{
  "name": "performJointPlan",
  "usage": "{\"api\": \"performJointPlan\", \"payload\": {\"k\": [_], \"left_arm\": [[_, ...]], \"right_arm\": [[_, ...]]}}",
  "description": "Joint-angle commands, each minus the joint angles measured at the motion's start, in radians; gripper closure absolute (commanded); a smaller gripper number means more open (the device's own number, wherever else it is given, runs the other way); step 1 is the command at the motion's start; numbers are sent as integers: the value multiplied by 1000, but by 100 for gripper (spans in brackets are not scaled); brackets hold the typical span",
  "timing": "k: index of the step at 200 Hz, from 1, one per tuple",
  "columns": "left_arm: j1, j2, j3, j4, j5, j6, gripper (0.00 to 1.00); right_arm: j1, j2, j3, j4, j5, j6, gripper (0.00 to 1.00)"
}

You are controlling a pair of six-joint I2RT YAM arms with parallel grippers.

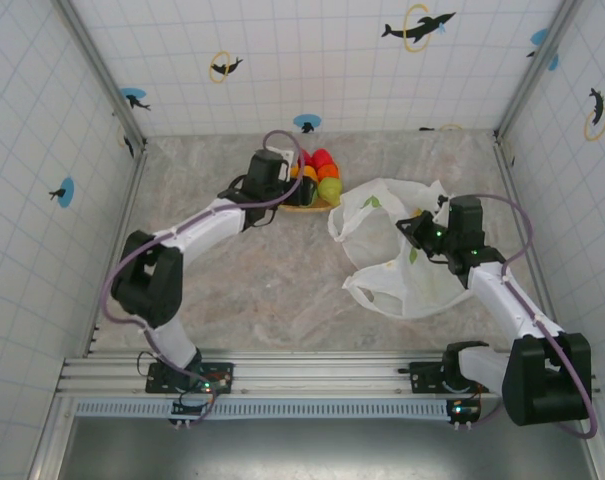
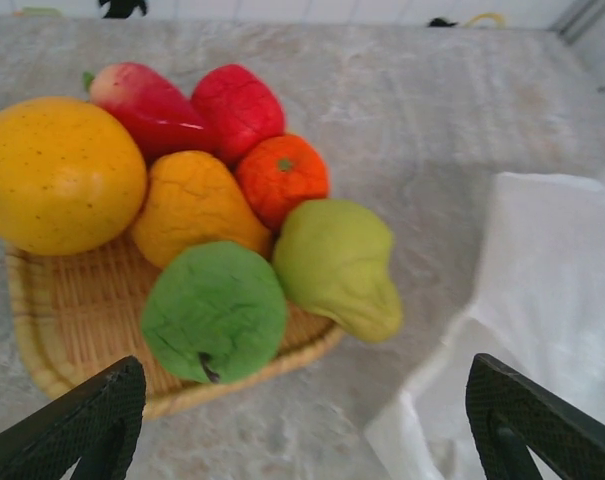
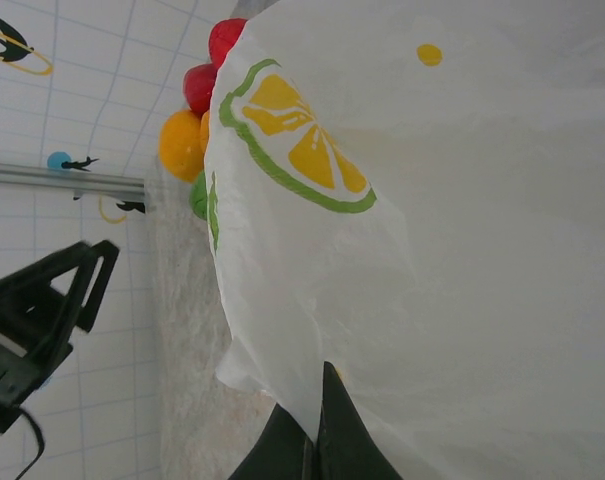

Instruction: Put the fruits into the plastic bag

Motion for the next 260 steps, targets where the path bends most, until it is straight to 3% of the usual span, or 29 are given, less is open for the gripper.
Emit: {"api": "performJointPlan", "payload": {"k": [1, 89, 260], "left_arm": [[8, 84, 72, -85, -84, 12, 14], [21, 284, 246, -131, -80, 12, 14], [42, 403, 316, -150, -49, 9, 13]], "right_arm": [[4, 3, -15, 44, 5, 8, 100], [3, -5, -27, 55, 3, 11, 100], [2, -25, -47, 49, 12, 13, 100]]}}
